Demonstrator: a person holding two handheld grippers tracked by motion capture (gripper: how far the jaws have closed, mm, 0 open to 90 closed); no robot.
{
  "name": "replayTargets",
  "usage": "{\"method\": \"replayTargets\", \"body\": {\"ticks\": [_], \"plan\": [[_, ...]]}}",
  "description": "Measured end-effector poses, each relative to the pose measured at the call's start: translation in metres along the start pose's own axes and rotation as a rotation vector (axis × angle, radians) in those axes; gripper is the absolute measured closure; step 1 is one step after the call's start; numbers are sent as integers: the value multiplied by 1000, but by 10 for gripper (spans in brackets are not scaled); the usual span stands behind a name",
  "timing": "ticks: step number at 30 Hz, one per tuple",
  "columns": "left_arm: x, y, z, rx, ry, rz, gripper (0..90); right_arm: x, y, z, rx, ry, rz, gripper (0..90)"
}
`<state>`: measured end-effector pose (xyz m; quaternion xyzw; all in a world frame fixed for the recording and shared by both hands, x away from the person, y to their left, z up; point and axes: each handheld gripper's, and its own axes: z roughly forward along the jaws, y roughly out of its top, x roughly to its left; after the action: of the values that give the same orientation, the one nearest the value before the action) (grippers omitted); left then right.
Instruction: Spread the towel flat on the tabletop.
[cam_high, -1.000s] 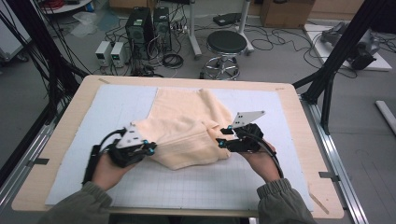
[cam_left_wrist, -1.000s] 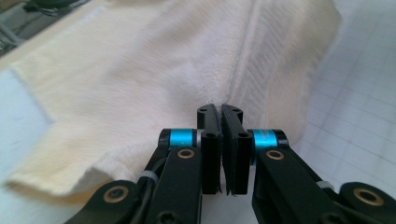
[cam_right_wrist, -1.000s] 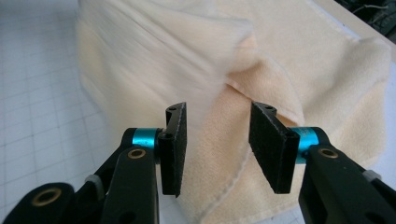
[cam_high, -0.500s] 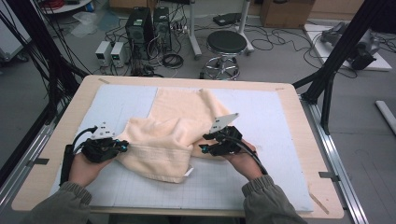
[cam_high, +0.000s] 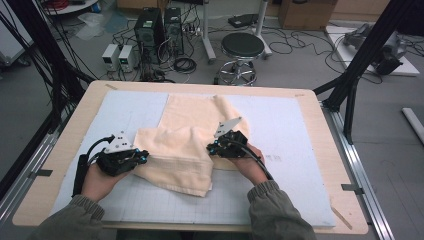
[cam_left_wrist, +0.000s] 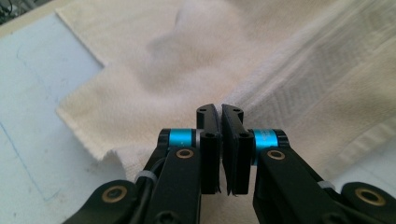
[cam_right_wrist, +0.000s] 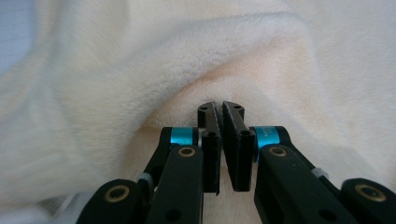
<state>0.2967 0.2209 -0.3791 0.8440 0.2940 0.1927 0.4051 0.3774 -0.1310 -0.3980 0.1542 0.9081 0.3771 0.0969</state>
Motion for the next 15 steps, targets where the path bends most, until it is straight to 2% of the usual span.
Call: {"method": "replayTargets", "body": {"ticks": [4,6,11,13,15], "plan": [[-13,15,-8,-36,-18,33,856,5,-4,-33,-22,-14,-10,862],[-20,22,-11,-53,-31,54,857,9,-7,-54,-44,-18,4,862],[-36,39,-18,-105,-64,84,859,18,-9,-108,-85,-56,-9,863],[-37,43,-19,-101,-51,102,859,20,-4,-119,-83,-68,-15,863],[-31,40,-17,-83,-38,88,859,16,1,-119,-65,-79,-15,863]]}}
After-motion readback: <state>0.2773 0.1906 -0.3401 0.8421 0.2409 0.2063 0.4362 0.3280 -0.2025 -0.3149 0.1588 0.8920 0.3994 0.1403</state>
